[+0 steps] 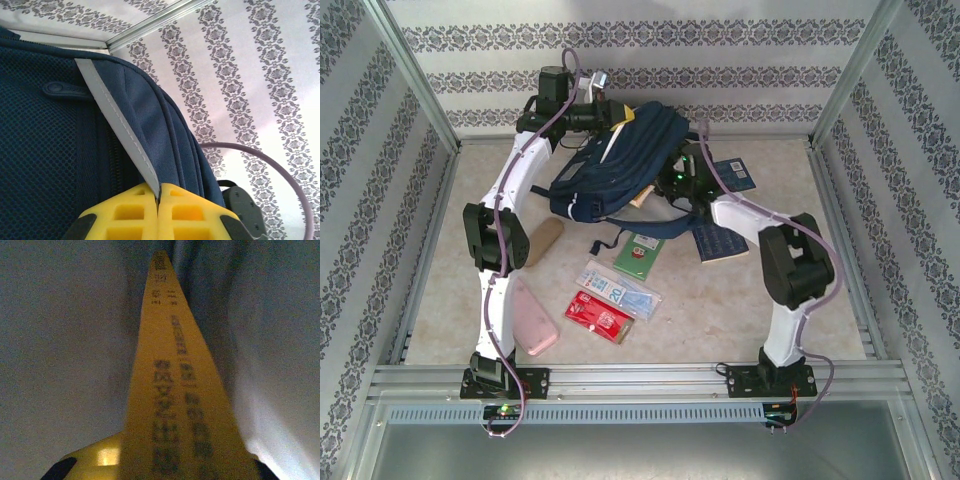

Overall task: Pack the student bag
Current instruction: Place the book in the student bag, then place the student bag at the top-center of the table.

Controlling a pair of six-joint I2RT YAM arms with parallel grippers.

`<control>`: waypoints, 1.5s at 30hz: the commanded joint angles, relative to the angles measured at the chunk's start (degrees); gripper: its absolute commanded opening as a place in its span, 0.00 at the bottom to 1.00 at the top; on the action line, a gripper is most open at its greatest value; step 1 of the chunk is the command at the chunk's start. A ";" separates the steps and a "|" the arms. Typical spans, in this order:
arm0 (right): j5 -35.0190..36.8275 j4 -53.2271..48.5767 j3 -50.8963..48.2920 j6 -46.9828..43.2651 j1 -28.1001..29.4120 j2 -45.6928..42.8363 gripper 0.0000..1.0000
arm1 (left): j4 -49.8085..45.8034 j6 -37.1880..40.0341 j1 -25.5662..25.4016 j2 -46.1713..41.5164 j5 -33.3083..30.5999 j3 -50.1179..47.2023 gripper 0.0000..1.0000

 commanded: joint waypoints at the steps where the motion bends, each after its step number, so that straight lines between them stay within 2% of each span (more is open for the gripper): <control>1: 4.98 -0.31 7.58 -1.51 2.39 3.97 0.00 | 11.15 -3.03 0.14 -6.62 4.14 0.68 0.00; 3: 8.48 -1.11 11.28 -1.13 3.56 7.42 0.03 | 12.05 -3.78 0.13 -6.92 4.22 0.33 0.00; 4: 9.21 -1.30 13.34 -1.18 4.03 9.11 0.09 | 12.66 -4.25 0.13 -7.01 4.27 0.09 0.00; 9: 10.33 -11.02 28.07 -6.80 6.06 16.36 0.54 | 12.73 -4.35 0.39 -7.08 3.81 -0.31 0.00; 12: 13.00 -14.33 28.25 -10.73 6.68 14.19 0.72 | 12.01 -4.05 1.37 -7.06 3.20 -0.59 0.00; 16: 13.90 -16.52 23.71 -16.88 6.45 8.01 0.90 | 11.55 -4.20 3.63 -6.93 1.57 -0.51 0.00; 21: 10.19 -15.75 15.72 -25.92 5.88 -1.71 0.92 | 7.37 -1.27 5.87 -4.99 -1.50 0.38 0.00; 27: 8.43 -18.01 6.04 -34.16 6.13 -13.21 0.92 | 7.44 -2.04 6.48 -1.60 -4.36 1.64 0.00; 33: 15.47 -20.69 -6.66 -38.19 6.23 -26.94 0.87 | 8.82 -2.22 5.09 1.54 -6.63 1.14 0.00; 37: 21.68 -22.92 -16.16 -36.48 2.41 -36.45 0.82 | 3.95 2.39 3.79 3.68 -9.79 1.42 0.00; 40: 25.03 -20.93 -23.86 -35.34 -2.17 -41.90 0.82 | 0.15 6.44 2.67 4.86 -13.63 1.30 0.00; 42: 25.08 -22.71 -25.22 -34.06 -5.75 -41.56 0.83 | -1.41 8.96 1.62 5.62 -15.68 1.24 0.00; 45: 25.14 -29.34 -22.77 -32.38 -10.58 -35.92 0.84 | -4.70 11.40 0.28 7.59 -17.10 2.86 0.00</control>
